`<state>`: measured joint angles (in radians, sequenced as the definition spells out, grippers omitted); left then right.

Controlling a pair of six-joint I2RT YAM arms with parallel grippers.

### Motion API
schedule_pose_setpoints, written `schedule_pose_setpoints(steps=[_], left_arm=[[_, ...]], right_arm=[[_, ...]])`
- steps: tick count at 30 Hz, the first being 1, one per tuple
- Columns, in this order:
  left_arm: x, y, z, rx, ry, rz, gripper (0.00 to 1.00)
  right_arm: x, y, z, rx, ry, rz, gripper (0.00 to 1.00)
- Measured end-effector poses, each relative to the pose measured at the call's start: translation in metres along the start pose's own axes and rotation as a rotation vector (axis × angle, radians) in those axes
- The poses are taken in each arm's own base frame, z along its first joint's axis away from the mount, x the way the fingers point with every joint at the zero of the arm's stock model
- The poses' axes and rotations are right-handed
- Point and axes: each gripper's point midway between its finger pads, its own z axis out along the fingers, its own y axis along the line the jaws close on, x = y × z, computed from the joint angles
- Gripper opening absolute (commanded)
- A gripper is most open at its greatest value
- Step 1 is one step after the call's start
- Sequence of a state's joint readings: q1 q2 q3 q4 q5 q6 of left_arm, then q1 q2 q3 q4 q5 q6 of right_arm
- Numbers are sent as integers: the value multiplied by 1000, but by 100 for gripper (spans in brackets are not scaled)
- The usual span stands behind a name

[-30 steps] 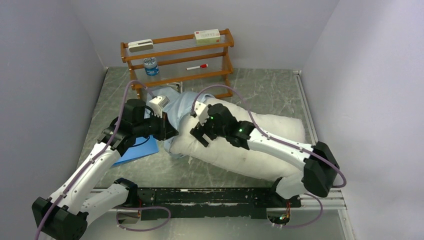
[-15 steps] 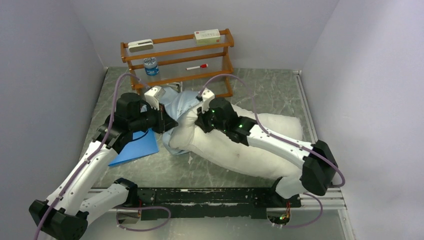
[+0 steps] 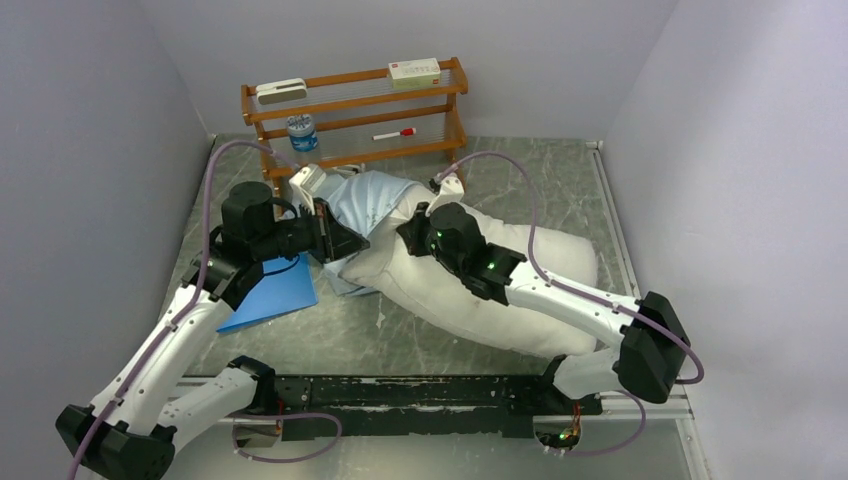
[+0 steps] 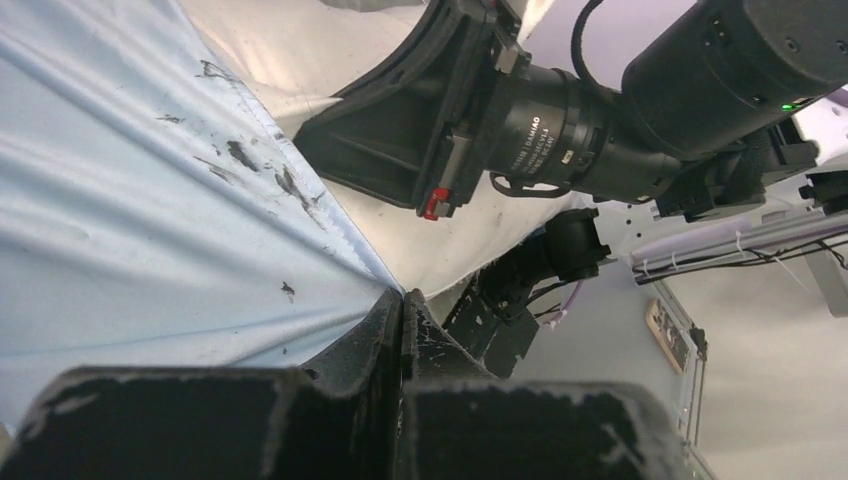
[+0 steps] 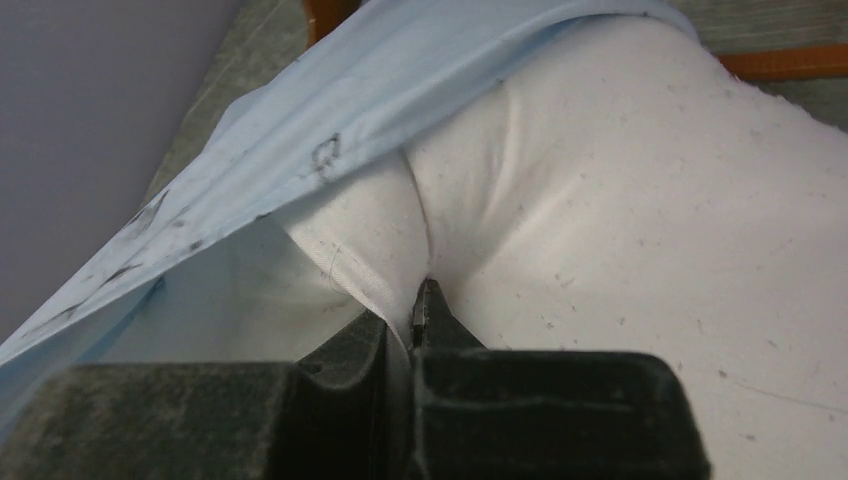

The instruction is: Put the pillow into the pillowcase

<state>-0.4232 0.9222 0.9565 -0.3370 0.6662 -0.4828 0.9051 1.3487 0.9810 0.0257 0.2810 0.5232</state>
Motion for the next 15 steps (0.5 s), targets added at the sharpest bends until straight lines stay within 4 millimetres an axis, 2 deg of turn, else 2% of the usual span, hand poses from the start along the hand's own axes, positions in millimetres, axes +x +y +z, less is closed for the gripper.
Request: schedule_pose_setpoints(steps=[9, 15], left_arm=[[7, -7, -6, 23, 24, 18, 5], [-23, -37, -8, 124, -83, -51, 5]], right_arm=[[-15, -16, -11, 90, -96, 47, 0], [-11, -3, -22, 99, -118, 85, 0]])
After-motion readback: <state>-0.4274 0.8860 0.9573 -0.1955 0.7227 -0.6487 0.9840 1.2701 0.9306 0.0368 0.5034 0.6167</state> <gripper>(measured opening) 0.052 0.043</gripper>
